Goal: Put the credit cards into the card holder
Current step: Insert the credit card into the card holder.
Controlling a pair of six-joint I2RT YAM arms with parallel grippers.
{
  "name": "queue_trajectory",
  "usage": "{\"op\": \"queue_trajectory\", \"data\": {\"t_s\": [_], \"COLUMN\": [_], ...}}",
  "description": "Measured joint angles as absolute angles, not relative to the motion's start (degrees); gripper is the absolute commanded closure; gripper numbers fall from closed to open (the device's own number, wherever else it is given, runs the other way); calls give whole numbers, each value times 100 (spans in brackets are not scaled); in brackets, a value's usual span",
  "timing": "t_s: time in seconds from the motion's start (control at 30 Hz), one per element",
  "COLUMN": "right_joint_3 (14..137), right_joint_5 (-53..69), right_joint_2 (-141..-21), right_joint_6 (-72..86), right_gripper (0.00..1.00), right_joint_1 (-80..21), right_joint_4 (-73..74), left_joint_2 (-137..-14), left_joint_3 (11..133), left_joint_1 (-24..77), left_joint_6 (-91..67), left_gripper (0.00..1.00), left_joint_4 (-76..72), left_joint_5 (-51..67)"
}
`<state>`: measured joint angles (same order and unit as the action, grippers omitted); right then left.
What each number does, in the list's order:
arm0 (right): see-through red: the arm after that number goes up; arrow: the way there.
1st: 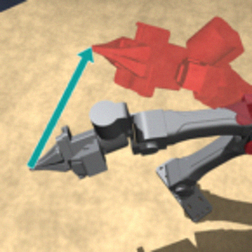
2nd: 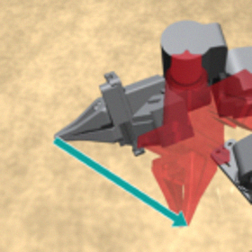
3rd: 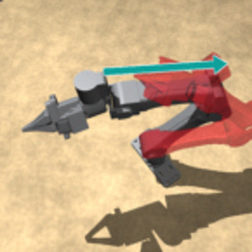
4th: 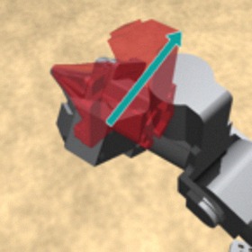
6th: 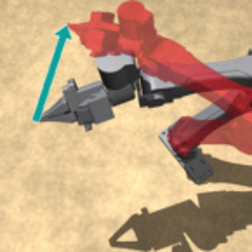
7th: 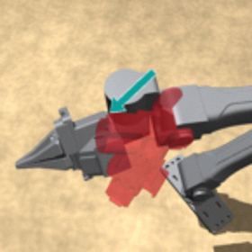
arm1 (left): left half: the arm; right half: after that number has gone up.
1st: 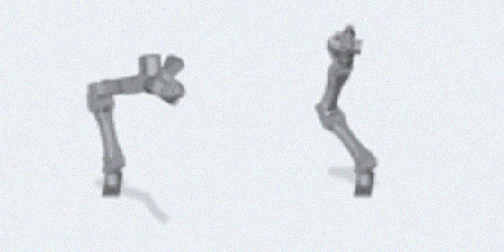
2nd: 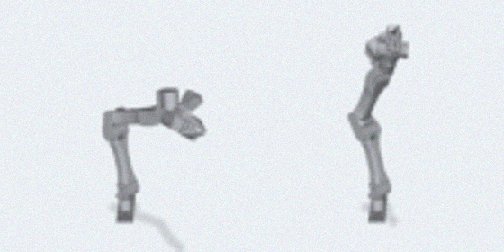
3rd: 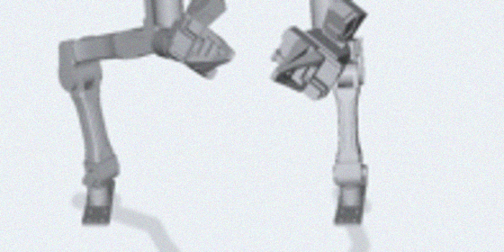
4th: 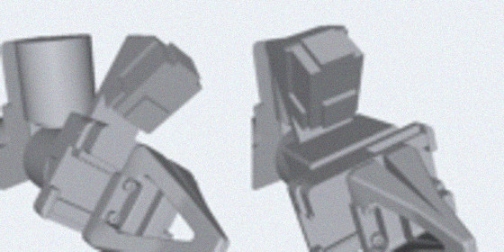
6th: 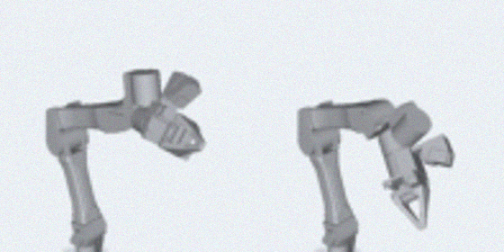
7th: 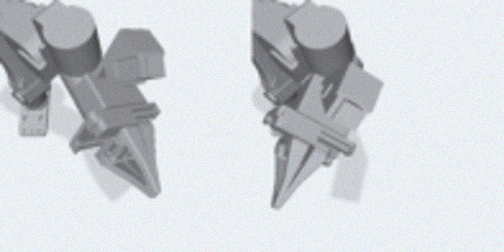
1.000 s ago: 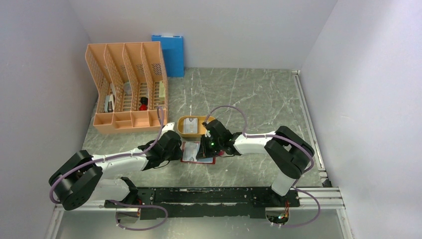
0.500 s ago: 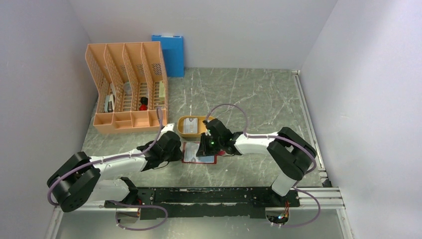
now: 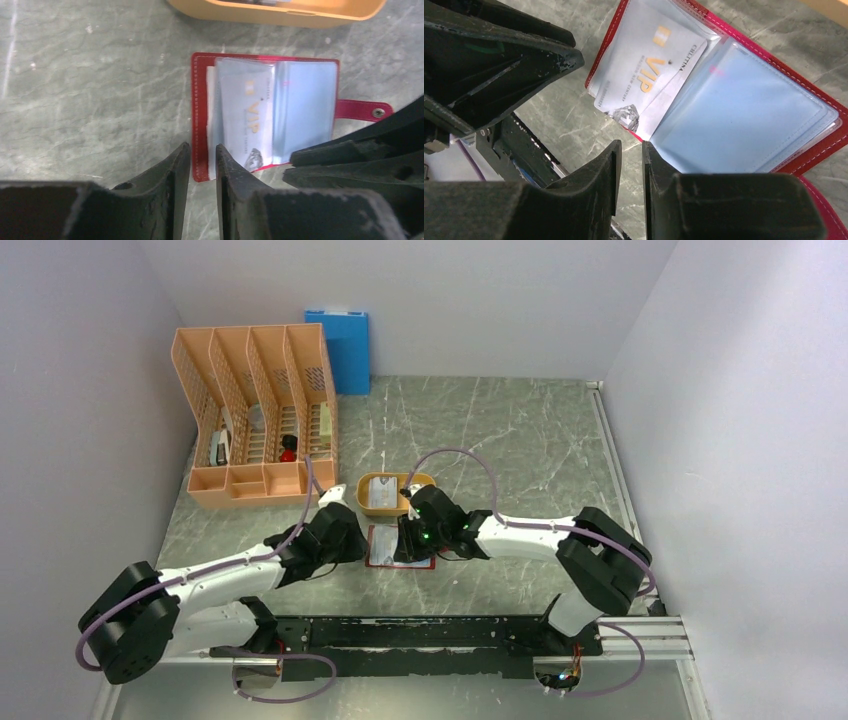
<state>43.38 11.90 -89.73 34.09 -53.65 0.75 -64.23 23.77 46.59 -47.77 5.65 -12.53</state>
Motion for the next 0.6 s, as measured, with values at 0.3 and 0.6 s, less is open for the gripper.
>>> {"op": "queue_trajectory", "data": {"t_s": [0.3, 0.6], "right_joint_3": [4292, 4239], "right_joint_5": [1100, 969], "right_joint_2": [-9006, -9006], "right_joint_6": [3474, 3485], "right_gripper": [75, 79], "right_joint_1": [-5382, -5387], "right_joint_4": [-99, -99], "left_joint_2": [-6884, -7253], "left_joint_3": [2381, 2370], "left_joint_1": [4659, 4659], "left_joint_6": [-4711, -4676], "left_gripper": [73, 94], "left_joint_4": [191, -141], "left_joint_5": [-862, -742]}}
